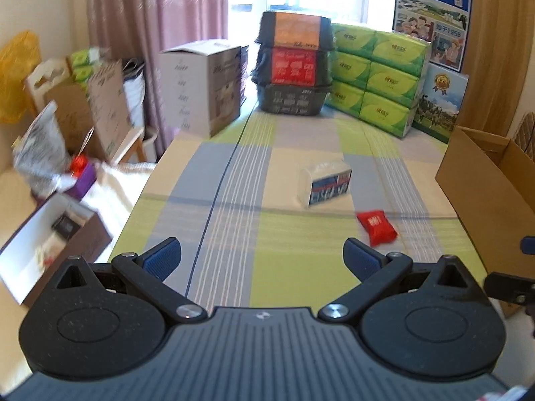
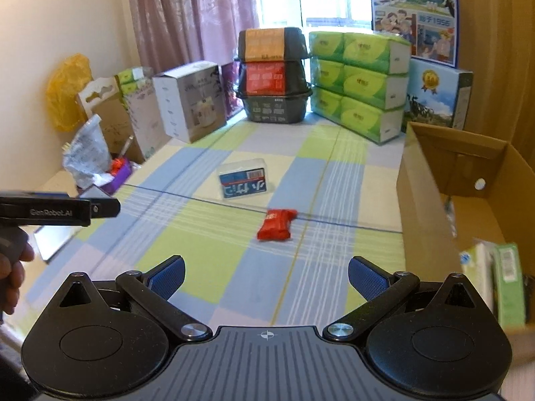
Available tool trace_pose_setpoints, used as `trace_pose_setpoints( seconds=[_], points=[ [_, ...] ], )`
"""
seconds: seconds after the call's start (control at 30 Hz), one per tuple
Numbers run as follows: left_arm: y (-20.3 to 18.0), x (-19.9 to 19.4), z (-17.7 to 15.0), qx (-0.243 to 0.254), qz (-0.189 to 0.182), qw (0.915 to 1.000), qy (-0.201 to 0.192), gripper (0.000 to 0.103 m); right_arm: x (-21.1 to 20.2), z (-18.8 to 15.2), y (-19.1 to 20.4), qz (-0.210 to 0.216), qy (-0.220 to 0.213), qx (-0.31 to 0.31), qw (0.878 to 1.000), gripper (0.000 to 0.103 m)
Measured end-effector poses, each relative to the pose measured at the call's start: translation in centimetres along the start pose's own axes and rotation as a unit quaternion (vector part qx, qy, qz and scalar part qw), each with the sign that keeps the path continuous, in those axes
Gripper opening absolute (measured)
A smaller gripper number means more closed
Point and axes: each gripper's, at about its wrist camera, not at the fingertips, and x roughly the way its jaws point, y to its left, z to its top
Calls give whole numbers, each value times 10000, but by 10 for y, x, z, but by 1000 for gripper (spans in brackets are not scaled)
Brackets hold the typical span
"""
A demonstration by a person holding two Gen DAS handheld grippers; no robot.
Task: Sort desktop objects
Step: 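Move both tools back toward the clear plastic box and red candy packet, then grasp the clear plastic box with the left tool while the right tool grasps the red candy packet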
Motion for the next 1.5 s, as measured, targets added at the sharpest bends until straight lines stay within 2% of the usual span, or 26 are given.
trace_pose_setpoints(
  seconds=[0.1, 0.17, 0.3, 0.37, 0.47, 0.53, 0.73, 0.8, 0.97, 1.1, 1.2, 1.27, 1.5],
  points=[
    [1, 25, 7, -40, -94, 9998, -182, 101, 33, 2, -2, -86, 21, -60, 9999, 101],
    [-1, 43, 13, -62, -31, 9997, -217, 101, 51, 3, -6, -101, 13, -59, 9999, 101],
    [0, 77, 18, -211, -42, 9998, -30, 101, 86, 3, -16, -109, -11, 7, 9999, 101],
    [1, 87, 19, -237, -178, 9996, 47, 101, 101, 2, -19, -128, -14, 9, 9999, 101],
    [1, 99, 24, -133, -345, 9993, 67, 101, 121, 1, -22, -125, 21, 33, 9999, 101],
    [-2, 105, 28, 33, -305, 9995, -3, 101, 135, 2, -23, -107, 100, 125, 9998, 100],
    [-4, 125, 38, 305, -322, 9990, -63, 101, 166, 9, -20, -144, 162, -144, 9997, 83],
    [-7, 133, 42, 425, -380, 9984, -66, 101, 175, 10, -22, -138, 196, -124, 9996, 73],
    [-13, 153, 40, 714, -500, 9962, -10, 101, 191, 8, -22, -138, 252, -201, 9994, 60],
    [-22, 162, 36, 1037, -697, 9922, -55, 101, 197, 8, -21, -127, 295, -247, 9992, 45],
    [-26, 167, 36, 1081, -778, 9911, -55, 101, 197, 8, -21, -189, 281, -279, 9990, 39],
    [-30, 167, 39, 1102, -824, 9905, -84, 101, 195, 9, -22, -246, 256, -252, 9991, 29],
    [-36, 179, 41, 1212, -994, 9875, -157, 101, 186, 21, -27, -442, -26, -229, 9988, 28]
  ],
)
